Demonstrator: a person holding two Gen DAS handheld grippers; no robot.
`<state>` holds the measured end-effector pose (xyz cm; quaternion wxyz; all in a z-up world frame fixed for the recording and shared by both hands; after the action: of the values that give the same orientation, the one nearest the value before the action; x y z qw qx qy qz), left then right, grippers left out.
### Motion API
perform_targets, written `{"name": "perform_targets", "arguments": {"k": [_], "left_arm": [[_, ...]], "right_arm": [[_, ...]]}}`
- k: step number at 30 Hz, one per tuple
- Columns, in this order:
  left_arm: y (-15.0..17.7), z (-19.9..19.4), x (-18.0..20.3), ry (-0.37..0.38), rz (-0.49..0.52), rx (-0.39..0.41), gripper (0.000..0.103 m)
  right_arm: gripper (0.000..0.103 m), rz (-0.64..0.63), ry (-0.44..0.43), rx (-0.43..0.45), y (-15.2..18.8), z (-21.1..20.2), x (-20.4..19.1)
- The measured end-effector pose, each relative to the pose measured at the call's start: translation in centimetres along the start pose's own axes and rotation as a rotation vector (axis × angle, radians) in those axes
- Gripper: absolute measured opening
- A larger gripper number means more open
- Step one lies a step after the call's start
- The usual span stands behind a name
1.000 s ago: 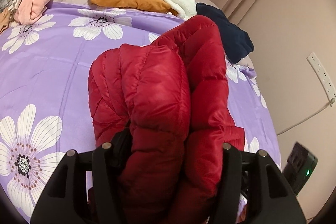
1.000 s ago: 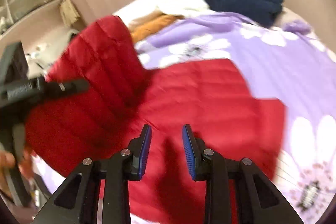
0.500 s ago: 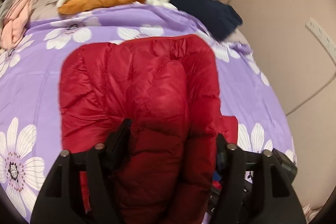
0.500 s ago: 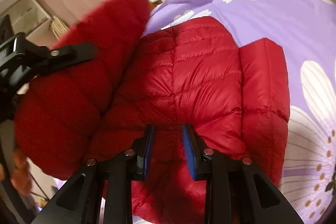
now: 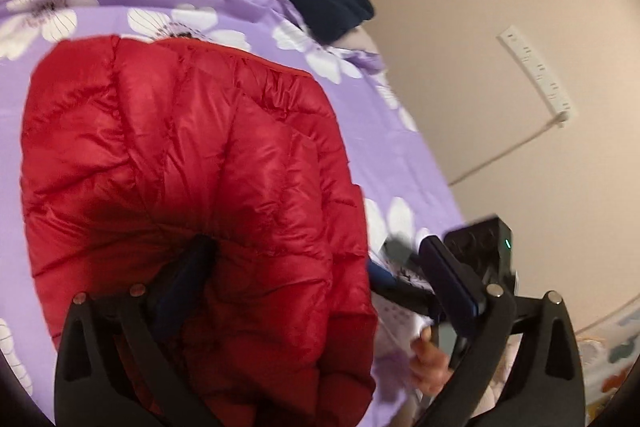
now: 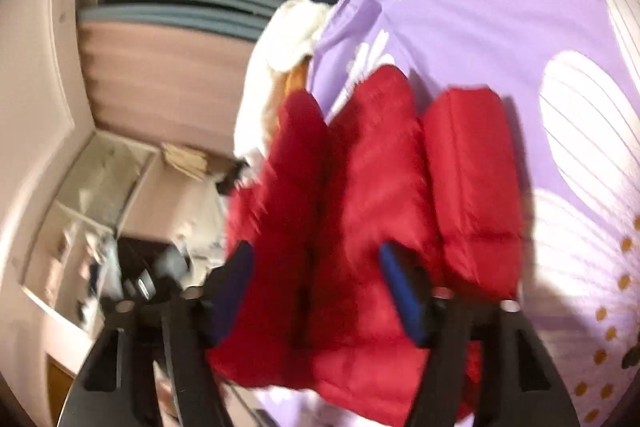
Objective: Fold large clothes
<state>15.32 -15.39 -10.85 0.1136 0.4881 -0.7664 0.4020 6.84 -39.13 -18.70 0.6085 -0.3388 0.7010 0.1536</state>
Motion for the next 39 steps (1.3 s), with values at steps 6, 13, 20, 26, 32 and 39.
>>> {"name": "perform_targets", "arguments": {"k": [6,13,20,26,32,39], "left_arm": [[0.6,-0.4,1.4,0.067,0.055,-0.014,0.101],[0.6,-0.8,1.1,0.147,0.064,-0.015,0.101],[1.1,-1.9,1.9,0.178,0.081,-0.032,0.101],[1.4,-5.8,2.8,0.237,0.116,-0.001,0.101],[1.6,-7.8,0.7,-0.010,0.149,0.057,0.100],[3.5,-2.0,0.0,-0.344,0.321,-0.072,0.089]], "right_arm": [[0.075,-0.087,-0.003,-0.127,-0.3,3.1,-4.4],[0.058,-0.277,0.182,-0.223,-1.0,7.1,-6.4],[0.018,-0.359,0.264,-0.110,-0.9,5.5,-5.3],[0.018,-0.112,0.126,-0.047,-2.3,4.1,-0.8],[0.016,-0.125,0.200,0.002,-2.4,3.3,0.6],[0.016,-0.199,0.292,0.022,-1.4,3.5,0.4]]}}
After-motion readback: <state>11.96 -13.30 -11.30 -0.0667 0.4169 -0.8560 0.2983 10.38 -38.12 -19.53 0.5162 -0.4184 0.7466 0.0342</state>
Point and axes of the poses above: each gripper's, at about its wrist camera, not at the fingertips, and z roughly the way its jaws point, x to its right, y to its underside, the point moved 3 cm from there along z, roughly the way its jaws point, and after that the axes turned 3 degrees about z, right-handed, at the moved point
